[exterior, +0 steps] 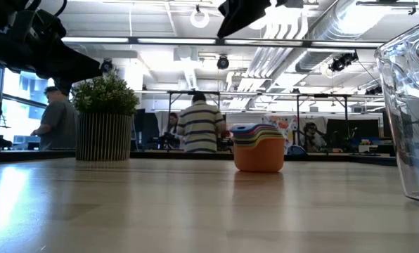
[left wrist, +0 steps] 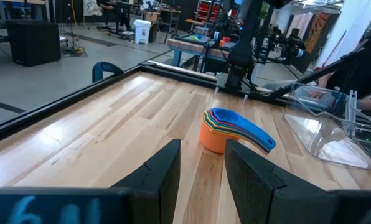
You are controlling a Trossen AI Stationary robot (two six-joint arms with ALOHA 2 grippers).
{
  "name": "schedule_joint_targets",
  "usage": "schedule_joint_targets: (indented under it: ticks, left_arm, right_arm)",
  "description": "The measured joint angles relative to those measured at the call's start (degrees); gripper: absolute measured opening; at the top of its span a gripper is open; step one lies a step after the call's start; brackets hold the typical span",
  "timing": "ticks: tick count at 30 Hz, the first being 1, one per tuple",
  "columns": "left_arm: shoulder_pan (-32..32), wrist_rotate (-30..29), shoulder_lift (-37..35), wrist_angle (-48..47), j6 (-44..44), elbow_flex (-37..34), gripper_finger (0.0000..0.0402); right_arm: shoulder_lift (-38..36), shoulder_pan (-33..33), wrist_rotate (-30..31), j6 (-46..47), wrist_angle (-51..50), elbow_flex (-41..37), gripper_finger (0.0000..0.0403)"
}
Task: Nest measuring cups in basket
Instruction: Put the stacked measuring cups into the transparent bin
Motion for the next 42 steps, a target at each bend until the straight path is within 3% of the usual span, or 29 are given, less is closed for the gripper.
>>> schedule_joint_targets:
  ticks: [12, 20, 33, 42]
  left_arm:
    - [0.00, 0.00, 0.00, -0.02, 0.00, 0.00, 0.0115]
    - [0.00, 0.00, -0.02, -0.02, 0.00, 0.00, 0.0115]
    - [-0.01, 0.00, -0.01, -0.02, 0.00, 0.00, 0.0115]
    - [-0.01, 0.00, -0.02, -0.02, 0.00, 0.00, 0.0115]
  right_arm:
    - [5.21, 4.93, 1.88, -10.24, -3.93, 0.00, 0.0115]
    - [10.36, 7.26, 0.92, -10.22, -8.85, -0.06, 0.0119]
    - [14.68, 10.46, 0.88, -11.42, -12.76, -1.18, 0.0251]
    - [14.80, 11.75, 1.82, -11.80, -7.50, -5.53, 0.0278]
